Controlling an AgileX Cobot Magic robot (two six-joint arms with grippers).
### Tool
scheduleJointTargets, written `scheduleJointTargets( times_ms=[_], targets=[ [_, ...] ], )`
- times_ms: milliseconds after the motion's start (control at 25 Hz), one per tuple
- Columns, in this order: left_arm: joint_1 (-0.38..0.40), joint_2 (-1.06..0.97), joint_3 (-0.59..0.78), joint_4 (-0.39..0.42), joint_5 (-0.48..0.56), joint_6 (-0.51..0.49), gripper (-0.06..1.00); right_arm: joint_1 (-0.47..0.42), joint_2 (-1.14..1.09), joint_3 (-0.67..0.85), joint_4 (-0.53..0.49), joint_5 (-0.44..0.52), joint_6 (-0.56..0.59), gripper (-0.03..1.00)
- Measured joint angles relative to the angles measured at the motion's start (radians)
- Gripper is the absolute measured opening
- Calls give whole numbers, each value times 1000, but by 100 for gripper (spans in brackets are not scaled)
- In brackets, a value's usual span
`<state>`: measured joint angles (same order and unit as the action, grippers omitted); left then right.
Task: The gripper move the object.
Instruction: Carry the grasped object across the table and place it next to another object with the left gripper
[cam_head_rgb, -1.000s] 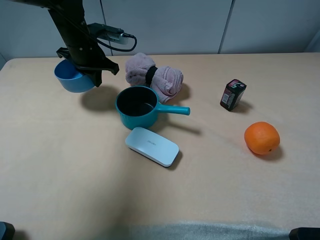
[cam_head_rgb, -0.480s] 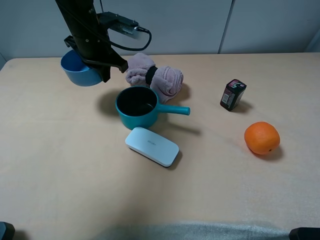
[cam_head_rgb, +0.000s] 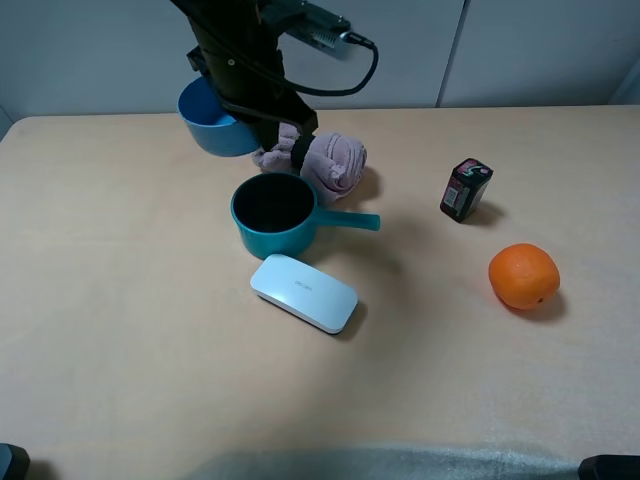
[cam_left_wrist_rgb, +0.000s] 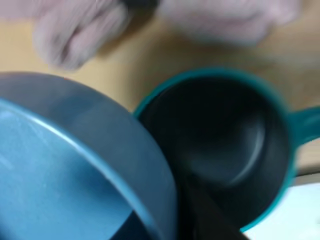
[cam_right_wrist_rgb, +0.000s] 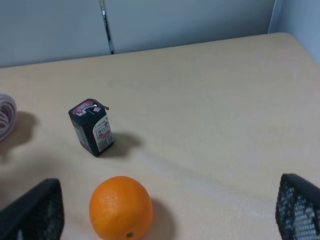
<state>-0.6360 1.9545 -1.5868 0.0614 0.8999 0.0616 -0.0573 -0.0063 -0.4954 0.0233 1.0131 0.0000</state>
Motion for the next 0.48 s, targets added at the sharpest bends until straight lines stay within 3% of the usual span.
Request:
scheduleJointTargets(
  times_ms=[480],
  targets=[
    [-134, -1, -68, -2, 23, 2, 5, 0, 0, 0, 0, 0, 0, 67]
  ],
)
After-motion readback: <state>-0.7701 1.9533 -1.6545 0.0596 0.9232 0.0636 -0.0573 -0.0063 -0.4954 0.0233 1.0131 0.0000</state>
